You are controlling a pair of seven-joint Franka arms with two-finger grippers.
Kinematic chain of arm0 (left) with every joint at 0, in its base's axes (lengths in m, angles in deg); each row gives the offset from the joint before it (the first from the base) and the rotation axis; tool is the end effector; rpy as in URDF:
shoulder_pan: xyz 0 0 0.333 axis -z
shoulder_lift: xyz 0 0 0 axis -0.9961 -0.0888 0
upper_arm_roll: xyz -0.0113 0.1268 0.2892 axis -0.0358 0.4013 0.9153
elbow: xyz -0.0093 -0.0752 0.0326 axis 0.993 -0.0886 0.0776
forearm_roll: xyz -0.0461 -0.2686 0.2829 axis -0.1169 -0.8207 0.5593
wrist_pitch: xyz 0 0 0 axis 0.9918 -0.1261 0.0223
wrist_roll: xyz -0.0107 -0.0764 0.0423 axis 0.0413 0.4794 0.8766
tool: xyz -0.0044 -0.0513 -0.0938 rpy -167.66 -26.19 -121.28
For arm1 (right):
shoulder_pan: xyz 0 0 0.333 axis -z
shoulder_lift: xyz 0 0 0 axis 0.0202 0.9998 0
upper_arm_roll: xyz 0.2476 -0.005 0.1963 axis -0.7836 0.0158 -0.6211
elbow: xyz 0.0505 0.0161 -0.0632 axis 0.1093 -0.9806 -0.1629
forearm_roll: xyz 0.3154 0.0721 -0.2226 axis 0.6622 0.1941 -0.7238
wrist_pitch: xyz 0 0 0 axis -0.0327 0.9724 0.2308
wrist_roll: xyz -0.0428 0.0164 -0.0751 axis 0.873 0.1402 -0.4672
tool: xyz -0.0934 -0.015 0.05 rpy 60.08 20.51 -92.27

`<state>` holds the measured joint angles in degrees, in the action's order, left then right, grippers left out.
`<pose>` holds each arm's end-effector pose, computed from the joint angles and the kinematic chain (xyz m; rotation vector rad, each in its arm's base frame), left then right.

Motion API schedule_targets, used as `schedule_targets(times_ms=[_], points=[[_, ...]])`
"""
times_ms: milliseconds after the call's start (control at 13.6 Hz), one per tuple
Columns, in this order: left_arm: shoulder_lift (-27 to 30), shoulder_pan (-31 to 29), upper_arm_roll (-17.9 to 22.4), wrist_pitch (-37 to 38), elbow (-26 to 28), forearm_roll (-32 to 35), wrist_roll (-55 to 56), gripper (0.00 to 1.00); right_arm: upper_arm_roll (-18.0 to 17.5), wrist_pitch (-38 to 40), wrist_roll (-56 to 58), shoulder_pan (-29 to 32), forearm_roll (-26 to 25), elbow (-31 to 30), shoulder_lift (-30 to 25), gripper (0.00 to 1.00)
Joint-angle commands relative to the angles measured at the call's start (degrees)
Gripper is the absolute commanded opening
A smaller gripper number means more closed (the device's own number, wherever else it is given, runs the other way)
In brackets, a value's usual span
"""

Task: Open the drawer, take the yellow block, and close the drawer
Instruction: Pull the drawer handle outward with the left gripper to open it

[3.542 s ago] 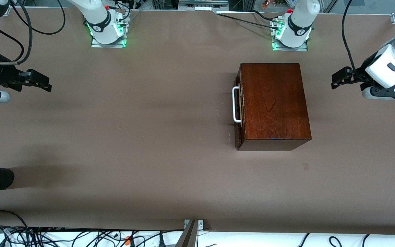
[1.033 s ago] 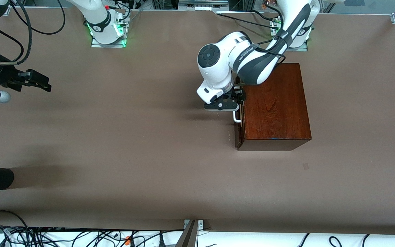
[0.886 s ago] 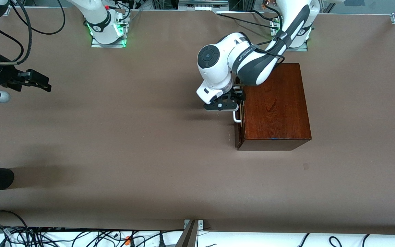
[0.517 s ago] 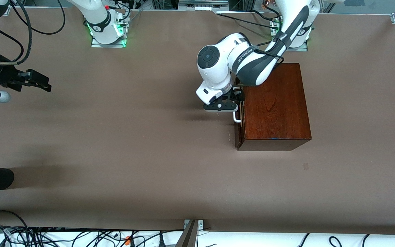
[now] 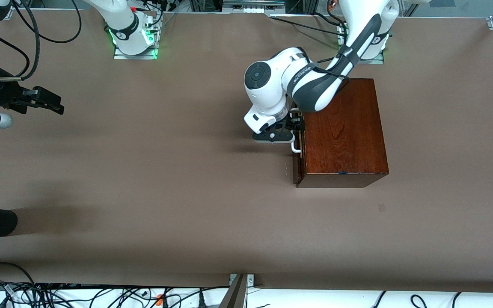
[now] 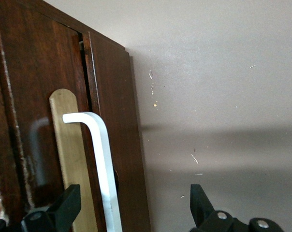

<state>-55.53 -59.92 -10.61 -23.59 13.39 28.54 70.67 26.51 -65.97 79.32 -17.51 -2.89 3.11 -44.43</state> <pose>0.4947 -0.4373 0.3035 -2.8409 0.1449 0.0155 0.5822 0.0342 0.6050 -3.1211 0.0129 0.1291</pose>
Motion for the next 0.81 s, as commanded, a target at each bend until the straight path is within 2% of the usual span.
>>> schedule_targets(times_ms=[0,295,738], points=[[-1.8,1.6,0.2,-0.6,-1.1,2.0,2.5,1.00,-0.1,0.0,-0.1,0.1,-0.6,0.3,-0.1,1.00],[-2.5,2.3,0.2,-1.2,-1.2,2.4,3.8,1.00,-0.1,0.0,-0.1,0.1,-0.6,0.3,-0.1,1.00],[-3.4,3.7,0.0,-7.9,-1.7,2.2,8.0,1.00,-0.1,0.0,-0.1,0.1,-0.6,0.3,-0.1,1.00]])
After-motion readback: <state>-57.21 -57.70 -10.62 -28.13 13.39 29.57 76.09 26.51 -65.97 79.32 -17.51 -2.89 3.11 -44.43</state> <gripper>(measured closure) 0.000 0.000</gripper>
